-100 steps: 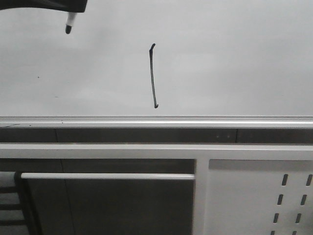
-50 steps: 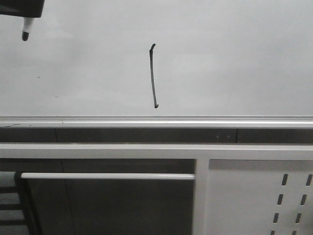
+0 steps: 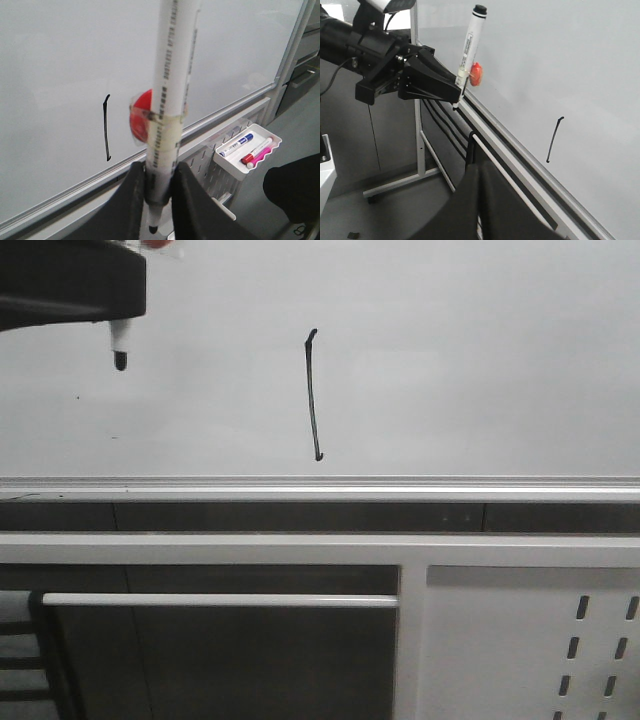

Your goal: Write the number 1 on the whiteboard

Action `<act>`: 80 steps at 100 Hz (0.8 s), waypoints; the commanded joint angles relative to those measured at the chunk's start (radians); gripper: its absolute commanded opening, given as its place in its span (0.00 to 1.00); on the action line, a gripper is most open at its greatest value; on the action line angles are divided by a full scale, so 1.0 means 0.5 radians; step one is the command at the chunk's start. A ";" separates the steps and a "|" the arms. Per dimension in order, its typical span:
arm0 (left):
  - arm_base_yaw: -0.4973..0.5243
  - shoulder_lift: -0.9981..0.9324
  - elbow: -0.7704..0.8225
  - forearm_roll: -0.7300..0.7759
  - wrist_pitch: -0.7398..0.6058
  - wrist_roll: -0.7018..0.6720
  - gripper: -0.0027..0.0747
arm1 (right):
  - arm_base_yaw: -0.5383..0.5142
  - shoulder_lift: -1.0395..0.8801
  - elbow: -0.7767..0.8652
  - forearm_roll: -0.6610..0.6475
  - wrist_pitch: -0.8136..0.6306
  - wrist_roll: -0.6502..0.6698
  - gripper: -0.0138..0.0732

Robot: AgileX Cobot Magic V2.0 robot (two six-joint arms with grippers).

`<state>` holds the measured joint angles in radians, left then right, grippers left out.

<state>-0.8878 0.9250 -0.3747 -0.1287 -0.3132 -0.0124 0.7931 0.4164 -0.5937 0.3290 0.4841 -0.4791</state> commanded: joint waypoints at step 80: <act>0.030 0.796 -0.054 -0.294 -1.092 0.048 0.01 | -0.015 0.009 -0.052 0.004 -0.131 -0.002 0.10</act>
<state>-0.8746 1.3223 -0.3747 -0.2754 -0.7376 0.0423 0.7931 0.4164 -0.5937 0.3290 0.4858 -0.4791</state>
